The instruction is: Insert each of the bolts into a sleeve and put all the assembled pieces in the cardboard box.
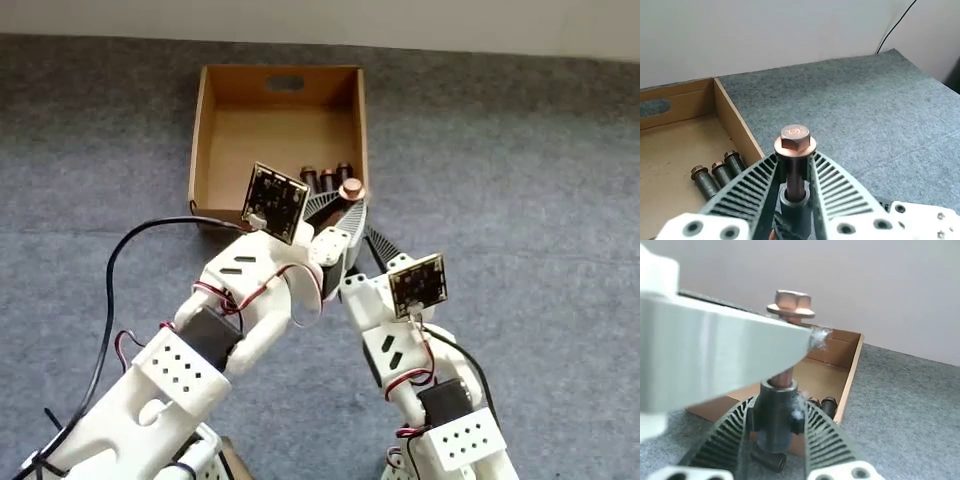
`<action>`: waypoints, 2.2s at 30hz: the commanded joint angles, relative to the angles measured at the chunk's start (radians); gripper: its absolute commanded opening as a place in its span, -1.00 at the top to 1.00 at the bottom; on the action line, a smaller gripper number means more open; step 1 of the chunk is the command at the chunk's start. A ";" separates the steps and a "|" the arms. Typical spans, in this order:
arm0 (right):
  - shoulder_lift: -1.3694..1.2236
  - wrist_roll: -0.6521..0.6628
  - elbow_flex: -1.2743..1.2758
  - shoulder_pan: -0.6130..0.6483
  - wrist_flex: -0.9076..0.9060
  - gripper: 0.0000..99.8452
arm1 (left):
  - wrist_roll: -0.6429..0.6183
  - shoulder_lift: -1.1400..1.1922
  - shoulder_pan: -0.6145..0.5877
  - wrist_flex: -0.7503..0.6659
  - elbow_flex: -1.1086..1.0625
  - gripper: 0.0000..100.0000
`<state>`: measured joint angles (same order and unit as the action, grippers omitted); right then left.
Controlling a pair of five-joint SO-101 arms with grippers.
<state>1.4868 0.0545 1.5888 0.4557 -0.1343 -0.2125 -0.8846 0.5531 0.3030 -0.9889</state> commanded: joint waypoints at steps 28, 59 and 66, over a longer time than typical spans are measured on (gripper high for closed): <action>0.016 0.008 -0.005 -0.016 0.022 0.99 | 0.000 0.001 -0.076 0.262 0.153 0.62; 0.010 -0.049 -0.015 -0.016 0.013 0.99 | 0.356 -0.455 -0.579 0.651 -0.145 0.95; 0.008 -0.052 -0.209 -0.084 -0.200 0.99 | 0.516 -0.464 -0.656 0.649 -0.406 0.95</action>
<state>1.4853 0.0146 1.5275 0.4097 -0.2616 0.2723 -1.3280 -0.0775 0.9490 -1.3449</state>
